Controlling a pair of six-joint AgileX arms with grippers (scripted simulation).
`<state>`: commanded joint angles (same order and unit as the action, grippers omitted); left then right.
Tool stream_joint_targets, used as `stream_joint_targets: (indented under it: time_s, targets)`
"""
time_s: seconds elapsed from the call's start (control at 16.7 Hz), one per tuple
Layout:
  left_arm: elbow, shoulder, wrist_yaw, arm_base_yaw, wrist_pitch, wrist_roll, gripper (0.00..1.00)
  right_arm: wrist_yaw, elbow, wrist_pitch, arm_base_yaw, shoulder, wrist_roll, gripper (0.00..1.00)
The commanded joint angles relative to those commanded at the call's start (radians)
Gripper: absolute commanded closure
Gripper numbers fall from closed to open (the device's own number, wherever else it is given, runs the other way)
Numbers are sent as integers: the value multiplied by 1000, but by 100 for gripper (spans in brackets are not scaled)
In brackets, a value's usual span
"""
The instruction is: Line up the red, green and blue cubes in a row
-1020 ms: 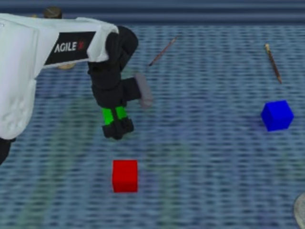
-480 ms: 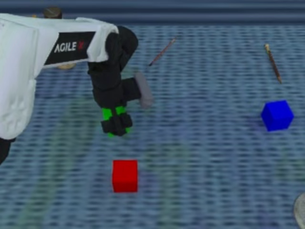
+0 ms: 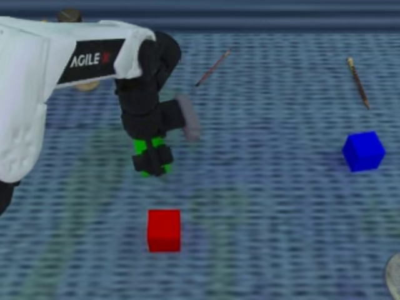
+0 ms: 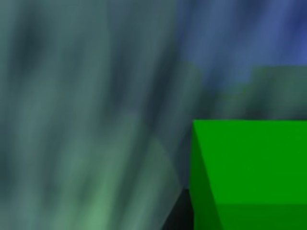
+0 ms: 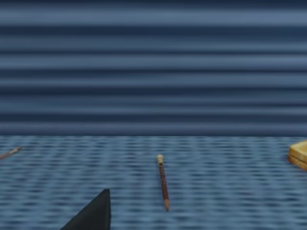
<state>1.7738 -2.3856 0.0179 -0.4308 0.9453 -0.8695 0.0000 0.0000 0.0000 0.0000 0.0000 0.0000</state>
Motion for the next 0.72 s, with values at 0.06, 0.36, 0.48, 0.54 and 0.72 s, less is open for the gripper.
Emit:
stream_joint_targets:
  time_s: [0.06, 0.36, 0.48, 0.54, 0.72]
  targets:
    - [17, 9, 0, 0, 24, -2, 100, 0, 0, 0, 0, 0, 0, 0]
    - [116, 69, -1, 17, 194, 3, 100, 0, 0, 0, 0, 0, 0, 0]
    - [126, 78, -1, 19, 207, 4, 100, 0, 0, 0, 0, 0, 0, 0]
    - [126, 78, -1, 19, 207, 4, 100, 0, 0, 0, 0, 0, 0, 0]
    - [121, 77, -1, 11, 203, 3, 100, 0, 0, 0, 0, 0, 0, 0]
